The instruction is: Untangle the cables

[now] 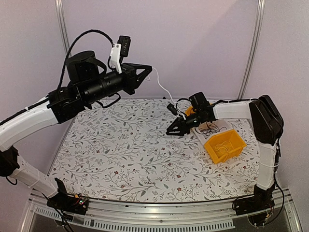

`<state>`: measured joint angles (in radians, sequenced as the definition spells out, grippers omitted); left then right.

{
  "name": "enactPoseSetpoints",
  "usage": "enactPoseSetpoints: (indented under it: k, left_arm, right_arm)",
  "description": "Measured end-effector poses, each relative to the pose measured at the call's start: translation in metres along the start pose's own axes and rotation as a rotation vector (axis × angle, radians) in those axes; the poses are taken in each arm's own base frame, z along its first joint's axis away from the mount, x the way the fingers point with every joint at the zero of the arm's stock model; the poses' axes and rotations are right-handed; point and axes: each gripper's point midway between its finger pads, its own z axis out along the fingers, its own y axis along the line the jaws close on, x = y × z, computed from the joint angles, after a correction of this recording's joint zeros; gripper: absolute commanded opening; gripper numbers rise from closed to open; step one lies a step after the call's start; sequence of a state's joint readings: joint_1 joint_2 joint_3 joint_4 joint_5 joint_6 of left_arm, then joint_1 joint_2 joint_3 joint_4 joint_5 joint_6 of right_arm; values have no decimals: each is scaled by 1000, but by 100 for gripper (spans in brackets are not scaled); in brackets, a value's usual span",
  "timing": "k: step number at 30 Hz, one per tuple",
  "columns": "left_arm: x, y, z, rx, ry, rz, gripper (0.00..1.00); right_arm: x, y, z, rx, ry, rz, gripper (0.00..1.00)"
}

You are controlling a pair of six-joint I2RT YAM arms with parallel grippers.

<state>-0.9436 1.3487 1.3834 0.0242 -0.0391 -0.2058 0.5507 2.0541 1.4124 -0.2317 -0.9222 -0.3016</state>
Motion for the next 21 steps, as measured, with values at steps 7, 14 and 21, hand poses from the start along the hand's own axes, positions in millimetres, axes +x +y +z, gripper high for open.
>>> enactPoseSetpoints:
  k: [7,14,21]
  left_arm:
    - [18,1,5,3,35,-3,0]
    - [33,1,15,11,62,-4,0]
    - [36,-1,16,23,64,-15,0]
  right_arm:
    - [-30,35,-32,-42,-46,-152,57]
    - [-28,38,-44,-78,-53,-156,68]
    - [-28,51,-47,-145,-71,-166,74]
